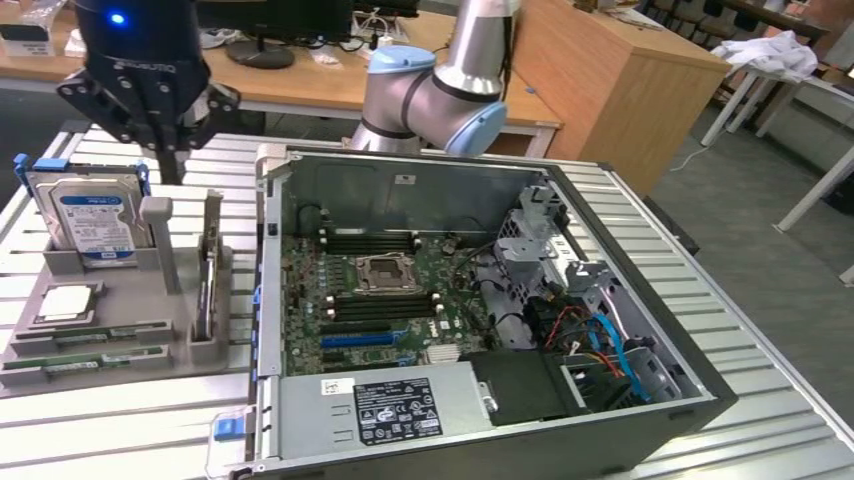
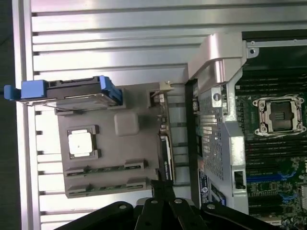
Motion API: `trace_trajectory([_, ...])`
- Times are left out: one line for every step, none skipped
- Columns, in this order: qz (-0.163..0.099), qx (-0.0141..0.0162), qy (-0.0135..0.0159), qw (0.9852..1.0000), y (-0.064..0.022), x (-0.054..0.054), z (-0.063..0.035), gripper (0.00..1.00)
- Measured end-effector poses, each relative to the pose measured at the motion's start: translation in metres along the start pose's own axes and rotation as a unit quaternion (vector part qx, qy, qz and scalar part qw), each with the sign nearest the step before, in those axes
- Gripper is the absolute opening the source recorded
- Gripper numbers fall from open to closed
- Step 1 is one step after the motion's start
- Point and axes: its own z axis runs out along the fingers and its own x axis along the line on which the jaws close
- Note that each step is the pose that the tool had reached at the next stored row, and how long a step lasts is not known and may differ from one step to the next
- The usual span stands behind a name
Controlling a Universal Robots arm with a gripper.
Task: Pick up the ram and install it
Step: 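Reach for the ram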
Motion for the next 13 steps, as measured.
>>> trace_trajectory([0.000,0.0000,0.0000,1.0000,-0.0002,0.003,0.0000,0.11])
trace_trajectory([0.000,0.0000,0.0001,1.0000,-0.0005,0.006,0.0000,0.11])
trace_trajectory([0.000,0.0000,0.0001,1.0000,-0.0006,0.008,0.0001,0.11])
trace_trajectory([0.000,0.0000,0.0003,1.0000,-0.0008,0.011,0.0001,0.11])
trace_trajectory([0.000,0.0000,0.0003,1.0000,-0.0010,0.013,0.0002,0.11])
trace_trajectory([0.000,0.0000,0.0003,1.0000,-0.0013,0.016,0.0002,0.11])
trace_trajectory([0.000,0.0000,0.0004,1.0000,-0.0015,0.019,0.0002,0.11])
trace_trajectory([0.000,0.0000,0.0005,1.0000,-0.0017,0.022,0.0002,0.11])
trace_trajectory([0.000,0.0000,0.0005,1.0000,-0.0019,0.025,0.0003,0.11])
trace_trajectory([0.000,0.0001,0.0007,1.0000,-0.0021,0.027,0.0003,0.11])
trace_trajectory([0.000,0.0000,0.0007,1.0000,-0.0022,0.030,0.0004,0.11])
trace_trajectory([0.000,0.0001,0.0009,1.0000,-0.0024,0.032,0.0004,0.11])
trace_trajectory([0.000,0.0001,0.0010,1.0000,-0.0026,0.035,0.0005,0.11])
